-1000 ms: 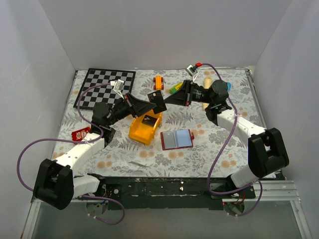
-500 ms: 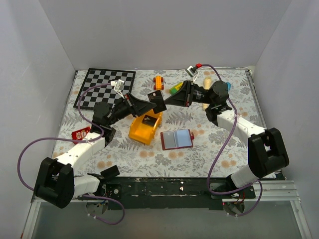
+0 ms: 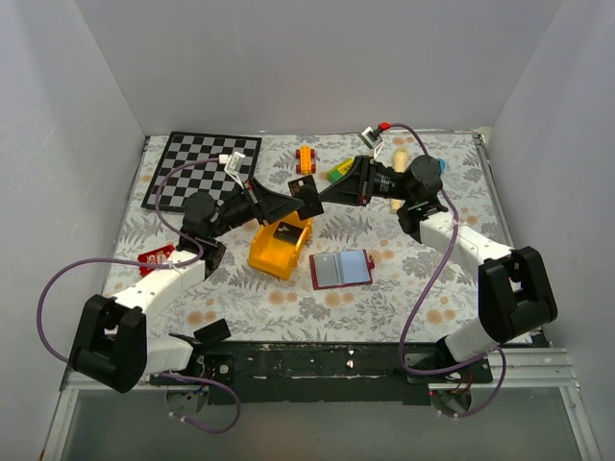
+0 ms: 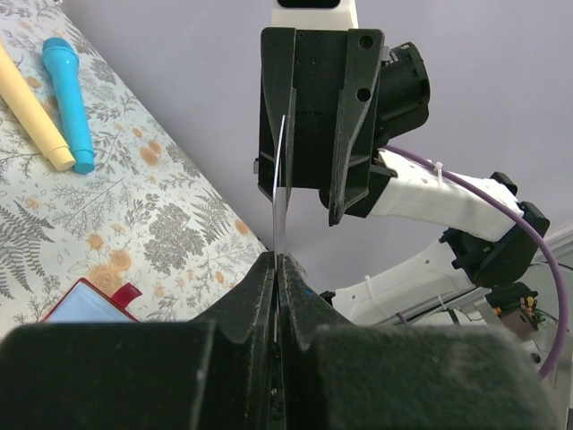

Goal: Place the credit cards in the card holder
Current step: Pick up the credit card from the storage box.

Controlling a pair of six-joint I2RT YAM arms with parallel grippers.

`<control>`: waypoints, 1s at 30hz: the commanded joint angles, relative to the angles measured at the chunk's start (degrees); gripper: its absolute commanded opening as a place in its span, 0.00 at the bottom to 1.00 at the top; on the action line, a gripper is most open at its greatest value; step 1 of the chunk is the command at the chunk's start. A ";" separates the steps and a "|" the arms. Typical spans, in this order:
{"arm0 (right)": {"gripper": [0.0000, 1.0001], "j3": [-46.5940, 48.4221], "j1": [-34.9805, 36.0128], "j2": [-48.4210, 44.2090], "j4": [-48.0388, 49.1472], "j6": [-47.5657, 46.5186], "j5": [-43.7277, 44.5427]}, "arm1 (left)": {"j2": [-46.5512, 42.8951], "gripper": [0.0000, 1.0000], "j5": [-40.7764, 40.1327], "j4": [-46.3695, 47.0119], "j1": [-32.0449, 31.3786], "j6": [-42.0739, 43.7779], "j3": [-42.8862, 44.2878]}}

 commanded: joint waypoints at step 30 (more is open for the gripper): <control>0.22 2.00 -0.10 -2.19 -3.88 -4.59 -1.57 | 4.85 0.00 8.56 -0.79 -1.27 1.04 7.53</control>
